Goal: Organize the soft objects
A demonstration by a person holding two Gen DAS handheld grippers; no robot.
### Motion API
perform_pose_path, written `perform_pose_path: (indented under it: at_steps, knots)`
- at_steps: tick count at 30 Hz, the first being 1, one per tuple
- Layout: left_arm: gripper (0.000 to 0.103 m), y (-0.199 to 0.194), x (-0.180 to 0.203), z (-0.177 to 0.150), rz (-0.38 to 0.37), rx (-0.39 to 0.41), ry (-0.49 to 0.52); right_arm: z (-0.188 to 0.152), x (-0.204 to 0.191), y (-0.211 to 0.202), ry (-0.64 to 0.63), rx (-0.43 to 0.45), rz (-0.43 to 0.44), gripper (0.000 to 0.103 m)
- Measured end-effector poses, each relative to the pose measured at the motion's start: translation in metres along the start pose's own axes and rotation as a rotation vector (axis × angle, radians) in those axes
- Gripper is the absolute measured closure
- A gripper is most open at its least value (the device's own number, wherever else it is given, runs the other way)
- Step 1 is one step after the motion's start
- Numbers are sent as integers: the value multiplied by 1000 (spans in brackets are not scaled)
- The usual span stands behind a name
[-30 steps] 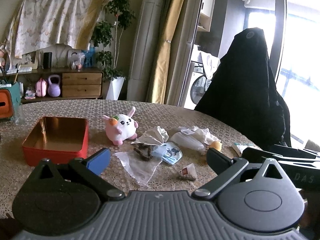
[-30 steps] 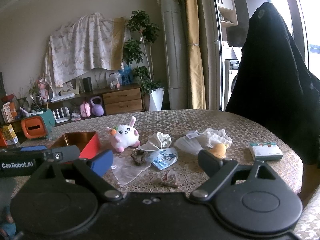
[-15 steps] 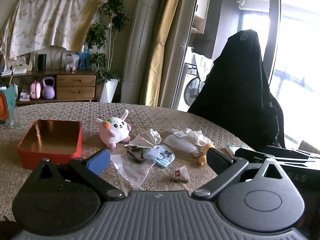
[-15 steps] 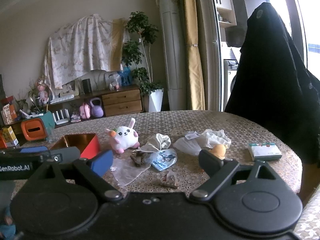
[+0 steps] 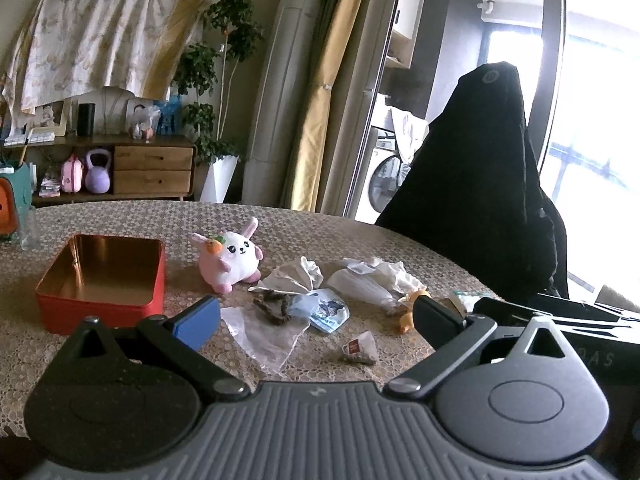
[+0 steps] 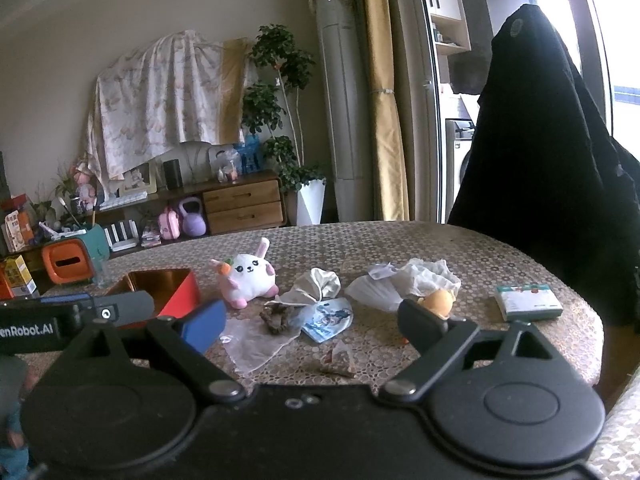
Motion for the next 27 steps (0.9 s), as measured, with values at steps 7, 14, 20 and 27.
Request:
perform_pose_path:
  at_steps: [7, 14, 20, 27]
  knots:
    - [0, -1, 3, -2, -4, 3, 15, 0, -1, -1, 3, 2, 2, 10]
    - [0, 12, 4, -3, -3, -26, 41, -2, 1, 3, 5, -3, -3, 11]
    - [0, 35, 1, -5, -26, -65, 23, -2, 10, 17, 4, -18, 4, 16]
    - [0, 80, -8, -6, -10, -126, 31, -3, 28, 52, -22, -69, 29, 17]
Point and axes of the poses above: each gripper's, at about its wrist camera, not at the fingertips, and y roughly the way its jaws point, x to its right, z to its top, the point moved 7 cm from there along y, roughly the way its jaws point, and after that the axes turned 1 degree about -x, right-handed, at the moved point
